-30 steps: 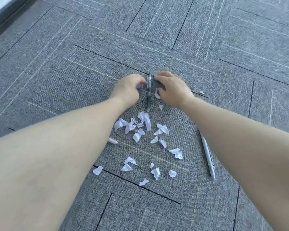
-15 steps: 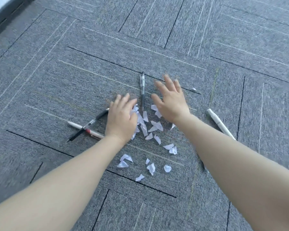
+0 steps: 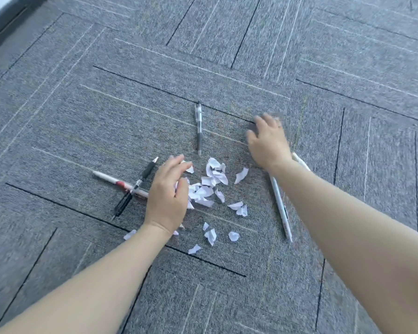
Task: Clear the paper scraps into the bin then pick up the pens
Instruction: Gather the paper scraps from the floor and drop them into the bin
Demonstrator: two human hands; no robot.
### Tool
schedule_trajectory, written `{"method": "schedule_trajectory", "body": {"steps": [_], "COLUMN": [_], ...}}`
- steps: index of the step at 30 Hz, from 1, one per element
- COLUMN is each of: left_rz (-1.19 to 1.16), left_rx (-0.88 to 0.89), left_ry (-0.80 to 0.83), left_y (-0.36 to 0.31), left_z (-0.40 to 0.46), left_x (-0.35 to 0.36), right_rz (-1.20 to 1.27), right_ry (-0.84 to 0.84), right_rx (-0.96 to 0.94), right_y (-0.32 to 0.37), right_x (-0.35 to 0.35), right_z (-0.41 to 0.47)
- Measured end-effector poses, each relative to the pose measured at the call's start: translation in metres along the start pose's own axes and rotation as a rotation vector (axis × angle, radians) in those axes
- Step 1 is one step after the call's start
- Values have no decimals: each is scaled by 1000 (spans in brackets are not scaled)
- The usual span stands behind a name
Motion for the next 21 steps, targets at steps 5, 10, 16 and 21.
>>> {"method": "schedule_trajectory", "body": {"steps": [5, 10, 16, 21], "left_rz": [56, 318, 210, 205], "left_rx": [-65, 59, 268, 278], "left_ry": [71, 232, 303, 243], "left_y": [-1, -8, -18, -16], "left_z": [11, 15, -28, -40], "left_x": [2, 24, 38, 21], "right_rz": [-27, 57, -48, -373], "right_ry": [115, -98, -9, -80], "right_rx": [-336, -408, 8, 12], "right_y": [27, 11, -15, -5], "right_x": [35, 33, -21, -39], "right_z": [-58, -102, -26, -9]}}
Point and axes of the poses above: each hand's wrist, its own z-axis towards the middle knuckle, its own x-axis out of the palm, y = z × x, the point moved 2 cm from there along z, towards the middle knuckle, and after that the axes turned 14 degrees about y, right-handed, at the moved point
